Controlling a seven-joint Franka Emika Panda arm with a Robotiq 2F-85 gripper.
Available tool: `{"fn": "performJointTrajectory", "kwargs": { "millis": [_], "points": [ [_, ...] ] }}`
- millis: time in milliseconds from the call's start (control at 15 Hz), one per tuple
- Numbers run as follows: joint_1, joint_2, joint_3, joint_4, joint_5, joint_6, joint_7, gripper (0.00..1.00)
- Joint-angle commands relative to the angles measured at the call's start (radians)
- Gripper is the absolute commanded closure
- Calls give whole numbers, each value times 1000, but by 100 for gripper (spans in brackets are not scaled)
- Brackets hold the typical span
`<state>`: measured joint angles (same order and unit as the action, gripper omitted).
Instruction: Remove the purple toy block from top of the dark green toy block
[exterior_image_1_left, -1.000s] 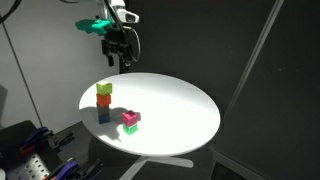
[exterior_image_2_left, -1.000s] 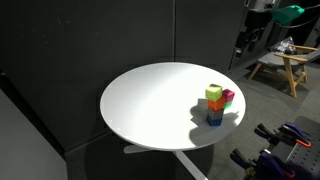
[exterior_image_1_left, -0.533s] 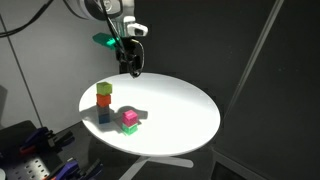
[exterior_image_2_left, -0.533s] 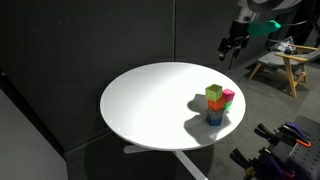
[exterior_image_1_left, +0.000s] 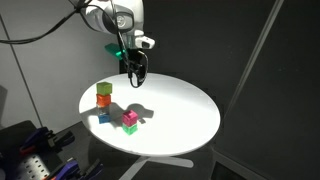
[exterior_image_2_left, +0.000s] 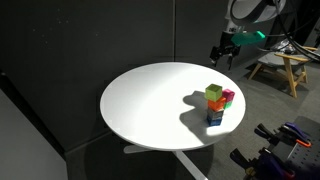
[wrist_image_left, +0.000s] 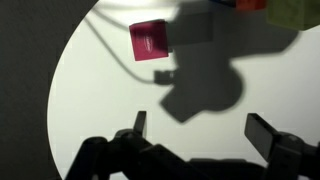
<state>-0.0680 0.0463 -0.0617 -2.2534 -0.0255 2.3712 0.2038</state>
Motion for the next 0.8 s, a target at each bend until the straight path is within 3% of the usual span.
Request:
{"fn": "performJointTrajectory", "kwargs": {
  "millis": [0,400,733],
  "points": [
    [0,68,-12,87,-14,-80,40,0],
    [-1,143,-25,157,-17,-195,-7,0],
    [-1,156,-33,139,-46,-163,-25,0]
  ]
}}
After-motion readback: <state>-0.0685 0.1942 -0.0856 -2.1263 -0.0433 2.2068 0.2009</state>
